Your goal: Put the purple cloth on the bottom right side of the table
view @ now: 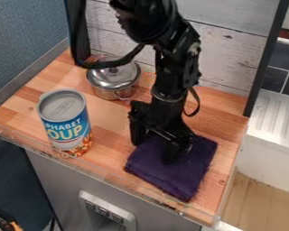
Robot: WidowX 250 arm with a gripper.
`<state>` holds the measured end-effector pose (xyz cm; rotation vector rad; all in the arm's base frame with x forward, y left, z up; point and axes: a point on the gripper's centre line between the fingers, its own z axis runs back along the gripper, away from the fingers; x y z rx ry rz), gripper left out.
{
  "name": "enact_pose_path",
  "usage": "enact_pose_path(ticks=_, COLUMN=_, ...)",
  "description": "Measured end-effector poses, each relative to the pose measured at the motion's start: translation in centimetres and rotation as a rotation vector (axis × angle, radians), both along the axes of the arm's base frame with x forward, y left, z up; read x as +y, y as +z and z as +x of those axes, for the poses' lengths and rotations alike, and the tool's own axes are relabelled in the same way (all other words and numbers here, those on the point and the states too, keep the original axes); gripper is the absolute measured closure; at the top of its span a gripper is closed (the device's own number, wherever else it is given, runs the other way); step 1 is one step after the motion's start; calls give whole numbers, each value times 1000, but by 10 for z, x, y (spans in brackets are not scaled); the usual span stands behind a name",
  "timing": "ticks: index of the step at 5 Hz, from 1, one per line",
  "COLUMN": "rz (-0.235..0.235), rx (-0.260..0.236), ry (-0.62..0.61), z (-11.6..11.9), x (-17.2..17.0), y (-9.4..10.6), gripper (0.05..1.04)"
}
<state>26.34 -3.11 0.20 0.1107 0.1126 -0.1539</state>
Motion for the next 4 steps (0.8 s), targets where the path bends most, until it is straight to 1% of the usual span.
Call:
enact_pose_path(ticks=1, rz=-10, rx=6, ry=7, z=-1, x=0, y=2, gripper=82)
enact_pose_path(ticks=2, rz=-41, rx=-50, ry=5, z=5, x=1, y=21, gripper=82)
enact_pose_path(ticks=3, rz=-70, rx=-146, ry=24, z=9, x=9, y=52, gripper=82)
enact_pose_path(ticks=4, rz=-71, rx=-160, ry=26, z=6, x=17, y=62, gripper=82)
